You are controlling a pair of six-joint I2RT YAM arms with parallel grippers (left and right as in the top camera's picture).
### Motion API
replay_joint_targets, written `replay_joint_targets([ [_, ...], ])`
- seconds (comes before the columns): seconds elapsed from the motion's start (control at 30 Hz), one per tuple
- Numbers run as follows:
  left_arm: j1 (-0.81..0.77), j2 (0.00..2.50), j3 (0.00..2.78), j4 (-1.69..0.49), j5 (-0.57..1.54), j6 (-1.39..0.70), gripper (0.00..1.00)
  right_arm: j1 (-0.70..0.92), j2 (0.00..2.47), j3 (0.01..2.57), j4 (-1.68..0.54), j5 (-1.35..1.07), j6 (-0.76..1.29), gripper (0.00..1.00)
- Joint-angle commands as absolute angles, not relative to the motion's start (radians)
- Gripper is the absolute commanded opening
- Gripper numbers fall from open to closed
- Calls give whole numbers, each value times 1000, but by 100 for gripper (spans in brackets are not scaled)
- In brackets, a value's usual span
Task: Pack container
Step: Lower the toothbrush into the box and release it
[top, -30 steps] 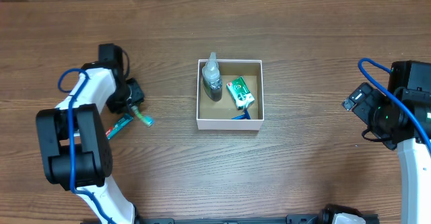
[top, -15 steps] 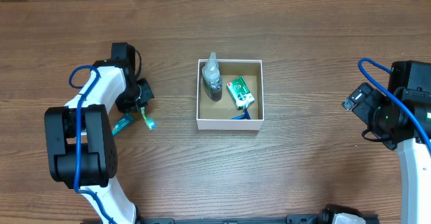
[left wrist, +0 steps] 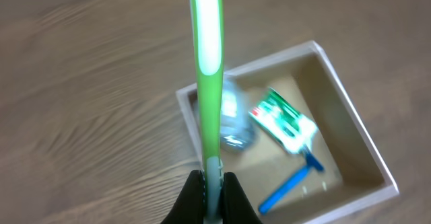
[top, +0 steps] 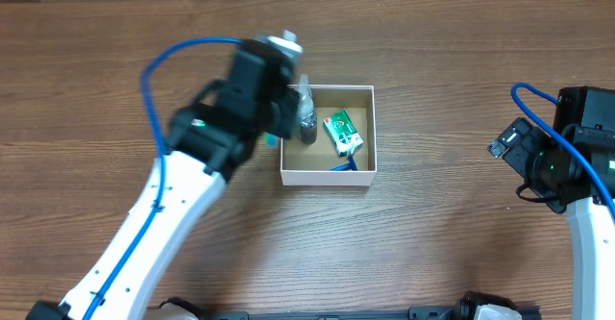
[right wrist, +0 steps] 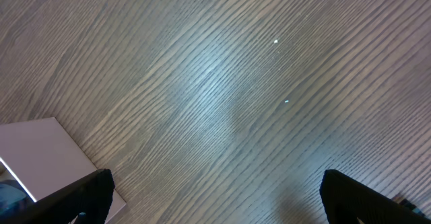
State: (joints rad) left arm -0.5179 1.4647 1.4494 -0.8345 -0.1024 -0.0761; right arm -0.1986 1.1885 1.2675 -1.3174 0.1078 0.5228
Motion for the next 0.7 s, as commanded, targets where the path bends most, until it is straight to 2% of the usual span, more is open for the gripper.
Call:
replay_joint_targets([
  [0.0,-633,1529,1440,-835,-115,142,4,-202,1185,1267,-1311,111,520,100],
  [0.2,-665,1712,1440,-788,-104,172,4,-202,1185,1267,-1315,111,520,100],
  [0.33,-665,1815,1440,-789,-104,172,27,-202,1185,1267,-1316,111,520,100],
  [0.37,-666,1819,1440,-789,-105,172,38,-202,1185,1267,-1316,111,520,100],
  [0.47,-681,1787,1454,-799,-133,146,46,-202,1185,1267,-1315,111,520,100],
  [0.57,-694,1690,1488,-873,-283,17,47,-202,1185,1267,-1314,112,520,100],
  [0.67,-667,1558,1490,-989,-484,-276,51,-202,1185,1267,-1311,112,520,100],
])
